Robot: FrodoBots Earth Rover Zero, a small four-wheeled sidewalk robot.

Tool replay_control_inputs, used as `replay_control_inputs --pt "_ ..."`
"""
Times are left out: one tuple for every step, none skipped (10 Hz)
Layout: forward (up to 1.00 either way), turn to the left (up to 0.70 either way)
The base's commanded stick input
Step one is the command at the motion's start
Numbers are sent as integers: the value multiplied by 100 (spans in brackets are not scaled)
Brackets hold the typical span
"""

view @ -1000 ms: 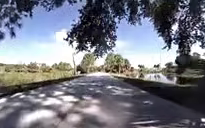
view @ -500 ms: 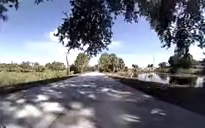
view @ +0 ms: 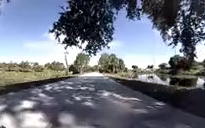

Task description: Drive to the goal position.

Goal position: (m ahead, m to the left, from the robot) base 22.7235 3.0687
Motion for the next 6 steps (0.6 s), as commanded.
replay_control_inputs --pt "85 0" --pt "85 0" --pt "85 0" --pt "85 0" --pt "85 0" --pt "85 0"
